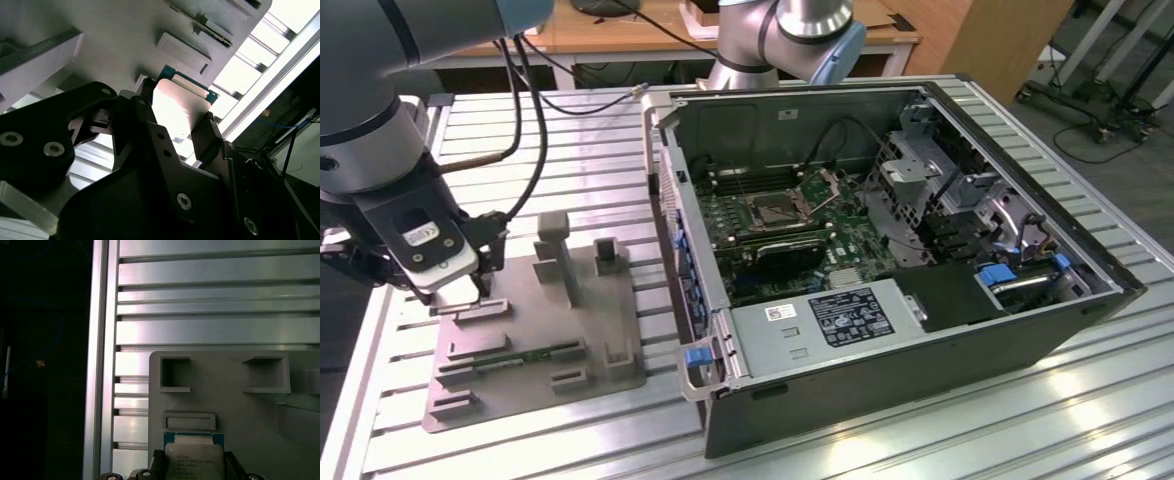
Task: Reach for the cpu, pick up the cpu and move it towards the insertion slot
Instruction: 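Pick up the cpu and move it towards the insertion slot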
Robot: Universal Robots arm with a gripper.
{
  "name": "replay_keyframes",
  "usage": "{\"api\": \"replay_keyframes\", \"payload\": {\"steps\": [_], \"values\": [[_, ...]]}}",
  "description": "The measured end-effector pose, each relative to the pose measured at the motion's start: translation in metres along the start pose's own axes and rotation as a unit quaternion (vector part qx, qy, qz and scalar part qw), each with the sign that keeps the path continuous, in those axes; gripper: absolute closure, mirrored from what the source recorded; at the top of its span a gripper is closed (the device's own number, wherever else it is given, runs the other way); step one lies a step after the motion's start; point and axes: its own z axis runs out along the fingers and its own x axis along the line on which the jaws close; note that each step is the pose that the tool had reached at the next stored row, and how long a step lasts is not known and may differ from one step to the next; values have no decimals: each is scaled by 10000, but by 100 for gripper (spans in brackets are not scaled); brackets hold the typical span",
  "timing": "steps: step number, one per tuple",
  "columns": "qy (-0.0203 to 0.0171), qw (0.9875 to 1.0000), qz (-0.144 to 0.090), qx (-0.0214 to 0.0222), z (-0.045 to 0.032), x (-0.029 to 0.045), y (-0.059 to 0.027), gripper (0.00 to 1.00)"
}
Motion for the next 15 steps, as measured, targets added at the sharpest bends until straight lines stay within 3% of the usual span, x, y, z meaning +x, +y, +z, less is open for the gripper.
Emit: {"api": "replay_keyframes", "payload": {"steps": [15], "values": [[1,10000,0,0,-45,0,2,45]]}}
